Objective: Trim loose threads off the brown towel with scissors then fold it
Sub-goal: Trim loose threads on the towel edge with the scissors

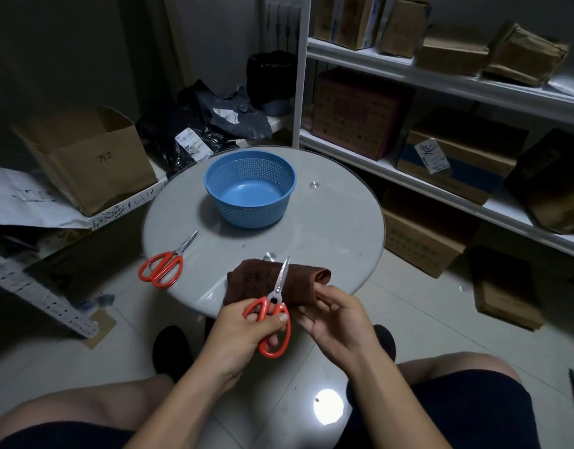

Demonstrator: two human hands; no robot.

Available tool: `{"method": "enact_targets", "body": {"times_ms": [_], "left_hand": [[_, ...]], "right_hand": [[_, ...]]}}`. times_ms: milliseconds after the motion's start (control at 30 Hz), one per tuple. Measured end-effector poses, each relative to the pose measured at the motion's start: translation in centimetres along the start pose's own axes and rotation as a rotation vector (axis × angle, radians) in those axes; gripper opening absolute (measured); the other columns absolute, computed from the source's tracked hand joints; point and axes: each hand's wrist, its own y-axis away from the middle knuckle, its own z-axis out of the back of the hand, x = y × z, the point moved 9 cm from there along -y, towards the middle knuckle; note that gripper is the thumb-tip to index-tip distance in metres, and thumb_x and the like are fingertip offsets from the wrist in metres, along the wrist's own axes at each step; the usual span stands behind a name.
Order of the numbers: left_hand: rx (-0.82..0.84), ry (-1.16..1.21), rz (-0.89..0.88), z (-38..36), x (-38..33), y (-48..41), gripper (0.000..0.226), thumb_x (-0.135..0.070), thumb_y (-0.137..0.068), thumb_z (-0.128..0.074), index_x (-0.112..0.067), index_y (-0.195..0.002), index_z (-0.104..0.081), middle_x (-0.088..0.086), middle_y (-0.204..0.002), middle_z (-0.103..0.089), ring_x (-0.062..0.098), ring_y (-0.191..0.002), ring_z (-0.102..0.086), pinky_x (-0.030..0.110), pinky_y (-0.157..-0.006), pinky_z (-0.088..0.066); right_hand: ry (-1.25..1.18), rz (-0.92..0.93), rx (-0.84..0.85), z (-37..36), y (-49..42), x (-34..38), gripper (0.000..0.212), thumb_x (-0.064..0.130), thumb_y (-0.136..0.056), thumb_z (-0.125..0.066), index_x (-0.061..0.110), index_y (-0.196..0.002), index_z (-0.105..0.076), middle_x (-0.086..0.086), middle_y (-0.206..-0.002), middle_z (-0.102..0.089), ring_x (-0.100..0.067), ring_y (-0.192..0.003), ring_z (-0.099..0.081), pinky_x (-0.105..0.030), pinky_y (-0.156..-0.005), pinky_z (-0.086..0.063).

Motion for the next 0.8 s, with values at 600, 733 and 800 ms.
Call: {"method": "enact_targets", "body": {"times_ms": [600,733,800], "left_hand": [[0.032,-0.250,-0.090,-0.2,-1.6,2.1,0.023,-0.002,-0.079,-0.078,0.012,-0.078,-0.060,0.015,-0.055,-0.060,0.017,-0.041,-0.054,0.024,-0.046,-0.045],[0.067,-0.252,-0.051,0.2,-1.2,3.0,0.019,0.000,-0.076,-0.078,0.011,-0.073,-0.062,0.013,-0.054,-0.062,0.020,-0.040,-0.053,0.024,-0.045,-0.043],[0.046,-0.207,-0.024,0.9,-0.8,3.5,0.015,0.002,-0.078,-0.076,0.010,-0.073,-0.064,0.013,-0.055,-0.062,0.020,-0.043,-0.053,0.025,-0.046,-0.044]], "right_hand": [[0.337,0.061,-0.046,-1.5,-0.8,-0.9,0.024,-0.005,-0.072,-0.075,-0.001,-0.095,-0.078,-0.016,-0.090,-0.078,-0.026,-0.080,-0.075,-0.032,-0.072,-0.059],[0.177,0.038,-0.231,0.1,-2.0,1.1,0.034,0.004,-0.064,-0.075,0.002,-0.098,-0.078,-0.015,-0.097,-0.077,-0.027,-0.078,-0.073,-0.033,-0.065,-0.054],[0.119,0.136,-0.334,1.8,-2.1,4.4,0.024,-0.002,-0.073,-0.074,0.005,-0.095,-0.076,-0.013,-0.095,-0.076,-0.024,-0.075,-0.071,-0.030,-0.062,-0.049]]}}
